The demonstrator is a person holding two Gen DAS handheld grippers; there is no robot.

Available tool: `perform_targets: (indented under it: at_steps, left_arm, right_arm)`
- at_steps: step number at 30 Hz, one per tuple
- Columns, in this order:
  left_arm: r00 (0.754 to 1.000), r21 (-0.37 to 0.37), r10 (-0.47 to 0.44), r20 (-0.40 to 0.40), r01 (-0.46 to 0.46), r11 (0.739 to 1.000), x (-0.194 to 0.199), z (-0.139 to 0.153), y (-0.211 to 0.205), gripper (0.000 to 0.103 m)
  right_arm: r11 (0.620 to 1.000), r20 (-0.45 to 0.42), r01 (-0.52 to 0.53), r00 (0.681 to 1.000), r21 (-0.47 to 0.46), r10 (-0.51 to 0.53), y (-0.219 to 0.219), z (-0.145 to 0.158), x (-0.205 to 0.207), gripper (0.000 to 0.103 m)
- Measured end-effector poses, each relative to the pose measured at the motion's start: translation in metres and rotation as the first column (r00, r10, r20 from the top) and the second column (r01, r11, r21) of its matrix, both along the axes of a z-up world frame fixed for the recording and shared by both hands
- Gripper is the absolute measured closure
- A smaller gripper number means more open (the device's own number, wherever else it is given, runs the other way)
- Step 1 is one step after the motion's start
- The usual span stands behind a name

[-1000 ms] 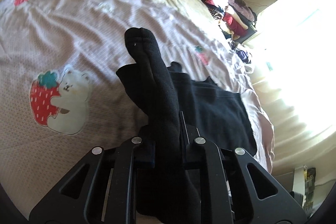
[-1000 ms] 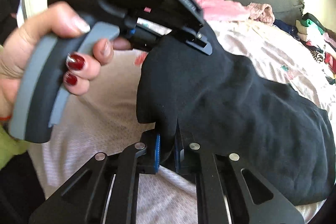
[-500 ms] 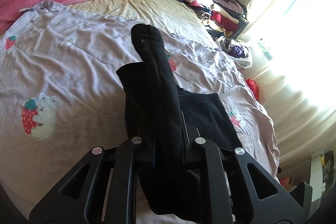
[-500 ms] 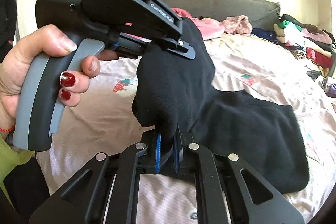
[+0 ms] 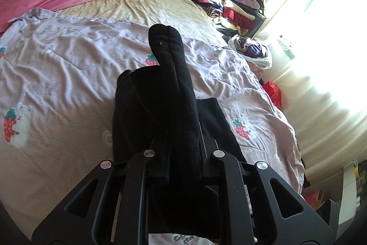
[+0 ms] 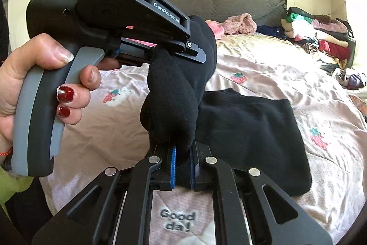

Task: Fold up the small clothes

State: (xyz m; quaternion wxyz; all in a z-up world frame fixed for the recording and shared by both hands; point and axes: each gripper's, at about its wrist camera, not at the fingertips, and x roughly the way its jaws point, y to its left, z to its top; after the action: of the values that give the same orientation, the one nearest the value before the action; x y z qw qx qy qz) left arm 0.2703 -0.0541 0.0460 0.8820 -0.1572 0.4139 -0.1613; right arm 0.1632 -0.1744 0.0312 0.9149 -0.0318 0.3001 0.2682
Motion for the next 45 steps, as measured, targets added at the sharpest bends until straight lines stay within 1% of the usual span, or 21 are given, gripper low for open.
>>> perform_targets:
  at_steps: [7,13,19,20,22,23,24,26,27,29,31,33,35,36,37,38,39,41,42,43,45]
  left_arm:
    - [1.0,0.009,-0.005,-0.01,0.005,1.0,0.004,-0.01,-0.028,0.094]
    - [0.999,0.025,-0.034,-0.018,0.035,0.999,0.007,-0.024,-0.056,0.094]
    - [0.998,0.004,-0.039,-0.046,0.04,0.999,0.018,-0.04,-0.078,0.091]
    - [0.998,-0.01,-0.042,-0.046,0.042,0.999,0.019,-0.042,-0.08,0.087]
    - [0.997,-0.051,-0.062,-0.055,0.059,0.997,0.023,-0.049,-0.084,0.074]
    - [0.995,-0.072,-0.078,-0.07,0.073,0.995,0.025,-0.053,-0.085,0.057]
    - [0.993,-0.084,-0.081,-0.081,0.074,0.994,0.024,-0.057,-0.082,0.048]
    - [0.993,-0.114,-0.097,-0.075,0.088,0.99,0.02,-0.061,-0.076,0.048]
    - [0.994,-0.116,-0.089,-0.063,0.081,0.99,0.016,-0.06,-0.069,0.048]
    - [0.996,-0.116,-0.069,-0.051,0.062,0.991,0.01,-0.059,-0.056,0.048]
    - [0.999,-0.084,-0.04,-0.031,0.037,0.996,0.001,-0.058,-0.038,0.048]
    - [1.0,0.009,0.002,-0.028,-0.001,1.0,-0.005,-0.06,-0.024,0.048]
    - [0.999,0.072,0.031,-0.045,-0.027,0.997,-0.008,-0.066,-0.016,0.048]
    - [0.998,0.1,0.032,-0.047,-0.027,0.995,-0.01,-0.071,-0.013,0.048]
    - [0.999,0.121,0.028,-0.044,-0.022,0.992,-0.012,-0.075,-0.012,0.048]
    - [0.999,0.129,0.021,-0.039,-0.016,0.992,-0.015,-0.079,-0.012,0.048]
    - [0.999,0.12,0.013,-0.037,-0.008,0.993,-0.016,-0.083,-0.011,0.048]
    - [0.999,0.086,0.012,-0.044,-0.008,0.996,-0.017,-0.086,-0.006,0.048]
    - [0.999,0.08,0.015,-0.044,-0.011,0.997,-0.017,-0.087,-0.005,0.048]
    - [0.999,0.079,0.011,-0.042,-0.007,0.997,-0.018,-0.086,-0.005,0.048]
    - [0.999,0.085,0.002,-0.038,0.001,0.996,-0.019,-0.085,-0.005,0.048]
  right_arm:
    - [0.999,-0.034,0.032,0.999,0.019,-0.032,-0.025,-0.011,0.001,0.095]
    - [0.997,-0.069,0.073,0.995,0.035,-0.071,-0.046,-0.025,0.005,0.095]
    - [0.993,-0.095,0.112,0.99,0.039,-0.108,-0.066,-0.035,0.01,0.096]
    - [0.992,-0.097,0.118,0.989,0.039,-0.114,-0.068,-0.036,0.011,0.095]
    - [0.99,-0.11,0.137,0.985,0.041,-0.132,-0.075,-0.04,0.013,0.096]
    - [0.989,-0.119,0.144,0.983,0.041,-0.138,-0.077,-0.042,0.015,0.095]
    - [0.986,-0.136,0.159,0.979,0.043,-0.152,-0.082,-0.047,0.018,0.095]
    - [0.981,-0.177,0.182,0.97,0.061,-0.169,-0.09,-0.057,0.023,0.095]
    - [0.978,-0.194,0.194,0.965,0.071,-0.177,-0.093,-0.061,0.026,0.095]
    - [0.972,-0.231,0.213,0.955,0.097,-0.186,-0.099,-0.068,0.03,0.094]
    - [0.967,-0.257,0.223,0.948,0.123,-0.186,-0.104,-0.071,0.03,0.093]
    - [0.964,-0.281,0.231,0.942,0.136,-0.186,-0.107,-0.071,0.028,0.089]
    - [0.96,-0.315,0.228,0.934,0.163,-0.168,-0.112,-0.066,0.027,0.081]
    - [0.954,-0.311,0.232,0.936,0.188,-0.166,-0.117,-0.058,0.025,0.079]
    - [0.949,-0.306,0.238,0.937,0.208,-0.168,-0.122,-0.05,0.023,0.068]
    - [0.943,-0.307,0.247,0.936,0.226,-0.172,-0.128,-0.042,0.025,0.04]
    - [0.938,-0.311,0.25,0.935,0.24,-0.17,-0.133,-0.038,0.028,0.032]
    - [0.923,-0.328,0.269,0.929,0.275,-0.173,-0.14,-0.03,0.044,0.031]
    - [0.918,-0.366,0.272,0.917,0.29,-0.157,-0.142,-0.03,0.058,0.031]
    - [0.918,-0.41,0.269,0.902,0.289,-0.136,-0.142,-0.033,0.073,0.031]
    - [0.92,-0.457,0.291,0.877,0.262,-0.148,-0.138,-0.037,0.098,0.029]
